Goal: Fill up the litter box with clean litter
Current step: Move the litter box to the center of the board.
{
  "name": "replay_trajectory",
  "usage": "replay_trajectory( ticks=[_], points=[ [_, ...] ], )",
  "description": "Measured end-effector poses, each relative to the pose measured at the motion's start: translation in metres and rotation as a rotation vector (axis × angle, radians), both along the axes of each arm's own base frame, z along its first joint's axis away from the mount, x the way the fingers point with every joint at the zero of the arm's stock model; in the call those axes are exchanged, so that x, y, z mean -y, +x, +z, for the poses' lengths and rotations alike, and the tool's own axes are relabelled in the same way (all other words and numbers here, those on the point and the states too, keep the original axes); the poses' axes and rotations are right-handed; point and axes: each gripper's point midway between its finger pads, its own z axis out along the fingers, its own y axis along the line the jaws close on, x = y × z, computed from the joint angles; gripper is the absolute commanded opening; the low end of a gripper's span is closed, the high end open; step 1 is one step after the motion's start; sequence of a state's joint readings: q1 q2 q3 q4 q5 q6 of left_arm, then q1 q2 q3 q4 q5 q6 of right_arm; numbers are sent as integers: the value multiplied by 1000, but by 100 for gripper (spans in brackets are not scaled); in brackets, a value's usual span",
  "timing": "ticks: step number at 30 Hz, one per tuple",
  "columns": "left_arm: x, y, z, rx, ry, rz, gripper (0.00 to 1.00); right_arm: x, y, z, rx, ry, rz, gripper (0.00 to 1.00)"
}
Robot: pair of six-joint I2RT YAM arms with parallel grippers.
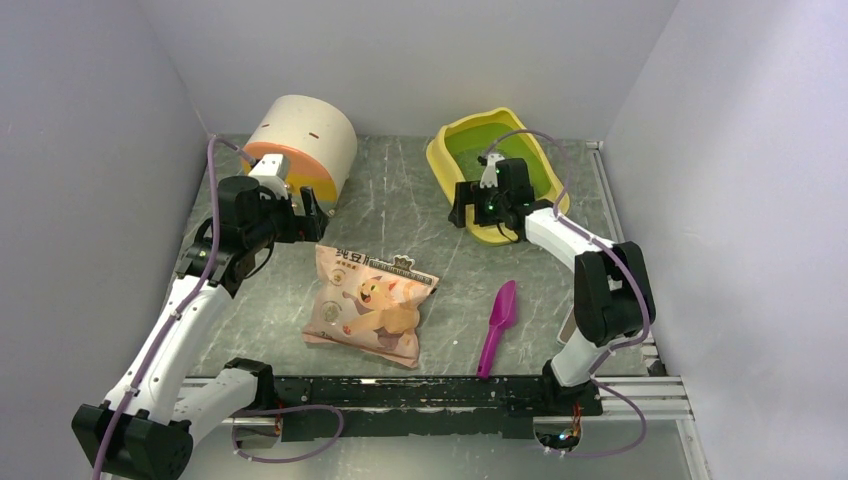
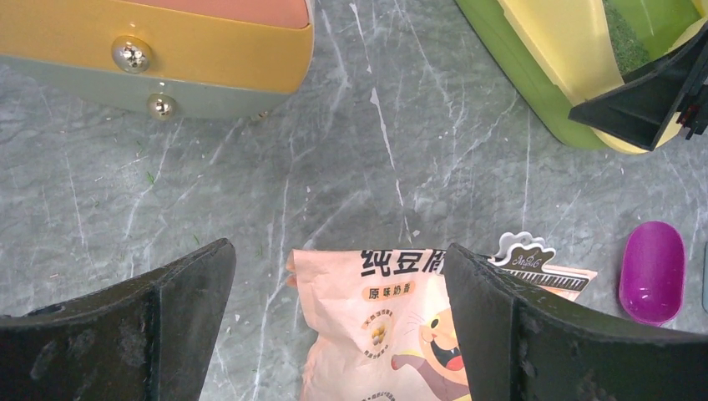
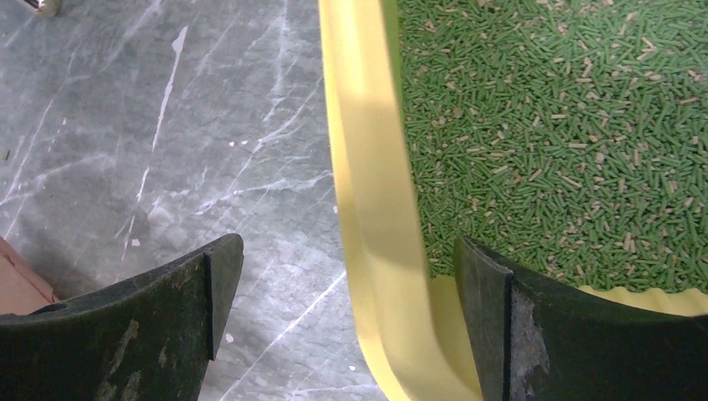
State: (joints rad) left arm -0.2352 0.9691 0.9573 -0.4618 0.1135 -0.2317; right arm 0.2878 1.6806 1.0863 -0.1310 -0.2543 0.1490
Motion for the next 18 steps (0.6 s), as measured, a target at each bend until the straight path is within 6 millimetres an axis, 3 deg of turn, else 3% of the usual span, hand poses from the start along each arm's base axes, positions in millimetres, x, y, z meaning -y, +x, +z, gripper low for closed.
replay_trajectory(
  ticks=[12,18],
  points=[
    [-1,-3,-6,-18,5,1,99,-9,-11,-1,69,-8,-14,98],
    [-1,-5,-10,-28,7,1,99,-18,-27,-2,68,9,-34,97]
  ],
)
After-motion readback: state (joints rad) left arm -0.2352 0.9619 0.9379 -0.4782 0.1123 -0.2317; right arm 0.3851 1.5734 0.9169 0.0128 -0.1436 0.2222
